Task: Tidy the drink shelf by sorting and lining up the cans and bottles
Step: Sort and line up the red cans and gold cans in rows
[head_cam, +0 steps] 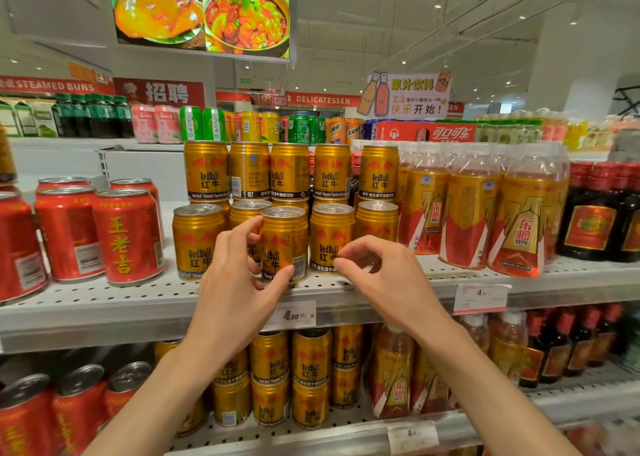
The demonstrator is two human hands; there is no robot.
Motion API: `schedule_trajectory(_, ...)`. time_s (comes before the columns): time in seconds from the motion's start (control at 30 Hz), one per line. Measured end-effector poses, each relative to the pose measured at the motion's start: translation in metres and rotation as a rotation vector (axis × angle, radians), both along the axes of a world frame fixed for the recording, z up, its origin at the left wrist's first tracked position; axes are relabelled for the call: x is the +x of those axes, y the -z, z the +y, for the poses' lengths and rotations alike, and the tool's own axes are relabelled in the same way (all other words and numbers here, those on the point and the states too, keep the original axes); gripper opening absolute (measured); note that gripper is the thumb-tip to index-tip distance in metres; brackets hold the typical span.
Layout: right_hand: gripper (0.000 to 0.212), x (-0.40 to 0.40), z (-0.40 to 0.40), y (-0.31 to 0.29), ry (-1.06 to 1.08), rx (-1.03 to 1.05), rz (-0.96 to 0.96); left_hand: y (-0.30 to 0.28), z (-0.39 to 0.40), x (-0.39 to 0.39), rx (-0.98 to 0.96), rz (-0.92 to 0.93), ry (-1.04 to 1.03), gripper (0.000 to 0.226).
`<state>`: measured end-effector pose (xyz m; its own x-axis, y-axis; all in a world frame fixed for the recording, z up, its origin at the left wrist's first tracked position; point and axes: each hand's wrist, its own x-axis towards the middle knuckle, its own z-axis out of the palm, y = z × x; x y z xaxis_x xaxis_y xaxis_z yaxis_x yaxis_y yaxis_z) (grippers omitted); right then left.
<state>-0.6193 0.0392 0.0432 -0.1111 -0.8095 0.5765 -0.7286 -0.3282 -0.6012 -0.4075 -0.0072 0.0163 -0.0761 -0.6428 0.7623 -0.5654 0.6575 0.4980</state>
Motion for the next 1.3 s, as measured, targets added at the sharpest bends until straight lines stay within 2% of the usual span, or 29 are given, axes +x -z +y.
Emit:
schedule_trajectory(0.1,0.034,0.003,-0.007,-0.002,0.010,0.050,0.059,-0.001,0.001,0.000,0.003,-0.007,0.000,0.077)
schedule_trajectory(0.17,0.041,0.005,-0.010,-0.003,0.030,0.085,0.116,-0.001,0.001,0.000,0.007,-0.011,-0.004,0.077)
schedule_trajectory(0.33,0.032,0.005,-0.008,-0.004,0.032,0.137,0.112,-0.003,0.004,0.000,0.025,-0.014,-0.003,0.077)
schedule_trajectory(0.5,0.025,0.000,0.003,0.003,-0.050,0.112,-0.075,-0.003,0.008,0.003,0.066,0.003,0.039,0.076)
schedule_trajectory(0.7,0.014,0.006,0.028,0.020,-0.092,-0.019,-0.294,-0.001,0.034,0.011,0.160,0.184,0.168,0.058)
schedule_trajectory(0.83,0.015,0.021,0.040,0.039,-0.135,0.015,-0.376,0.014,0.056,0.024,0.219,0.258,0.187,0.044)
schedule_trajectory(1.07,0.015,0.060,0.054,0.068,-0.167,0.144,-0.365,0.051,0.069,0.072,0.374,0.364,0.175,0.030)
schedule_trajectory(1.3,0.016,0.123,0.049,0.071,-0.100,0.137,-0.313,0.055,0.059,0.141,0.378,0.377,0.214,0.026)
